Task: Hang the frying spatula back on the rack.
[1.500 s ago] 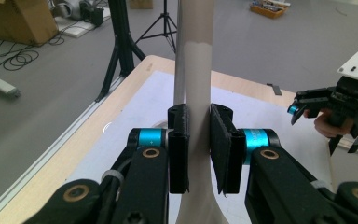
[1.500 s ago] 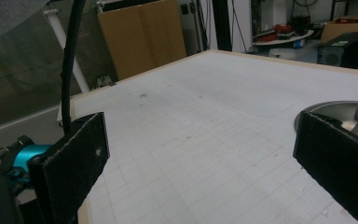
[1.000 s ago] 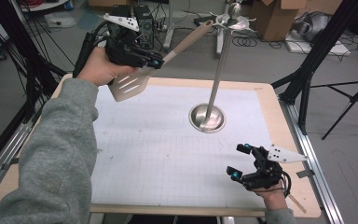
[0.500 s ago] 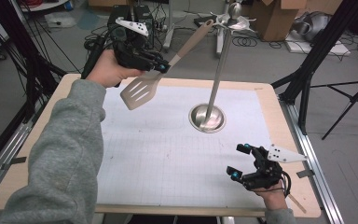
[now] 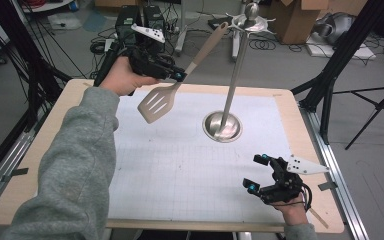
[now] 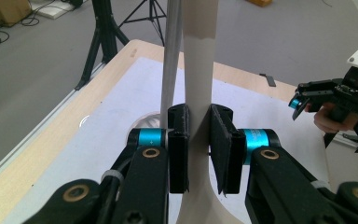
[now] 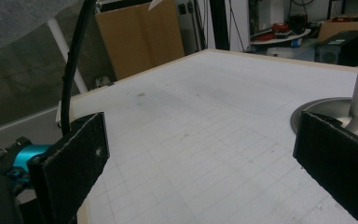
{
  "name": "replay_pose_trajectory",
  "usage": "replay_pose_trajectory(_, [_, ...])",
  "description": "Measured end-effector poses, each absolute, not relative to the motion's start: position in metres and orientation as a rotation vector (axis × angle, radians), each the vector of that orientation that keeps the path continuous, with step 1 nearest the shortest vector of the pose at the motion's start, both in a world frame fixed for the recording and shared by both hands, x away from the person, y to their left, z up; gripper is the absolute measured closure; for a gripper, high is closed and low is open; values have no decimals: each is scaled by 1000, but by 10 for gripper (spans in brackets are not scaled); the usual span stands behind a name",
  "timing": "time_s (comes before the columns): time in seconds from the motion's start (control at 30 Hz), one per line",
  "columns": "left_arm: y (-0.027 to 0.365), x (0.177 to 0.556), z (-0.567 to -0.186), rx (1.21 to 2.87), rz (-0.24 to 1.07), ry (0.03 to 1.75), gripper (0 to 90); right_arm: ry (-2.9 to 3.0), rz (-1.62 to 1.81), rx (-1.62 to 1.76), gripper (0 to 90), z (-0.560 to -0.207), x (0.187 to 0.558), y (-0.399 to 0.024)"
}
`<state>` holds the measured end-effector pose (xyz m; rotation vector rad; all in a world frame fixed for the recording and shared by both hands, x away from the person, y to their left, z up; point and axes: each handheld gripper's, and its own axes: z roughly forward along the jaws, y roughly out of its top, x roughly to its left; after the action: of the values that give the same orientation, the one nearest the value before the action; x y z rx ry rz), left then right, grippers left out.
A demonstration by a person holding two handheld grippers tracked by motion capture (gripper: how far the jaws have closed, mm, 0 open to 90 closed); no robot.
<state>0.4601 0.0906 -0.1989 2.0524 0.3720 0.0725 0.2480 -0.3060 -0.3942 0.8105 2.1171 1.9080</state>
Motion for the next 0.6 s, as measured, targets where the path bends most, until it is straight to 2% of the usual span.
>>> replay_pose_trajectory(0.6, [71,467,-213,2062,33,359,774,2119,1911,810,23,-394,248,-305])
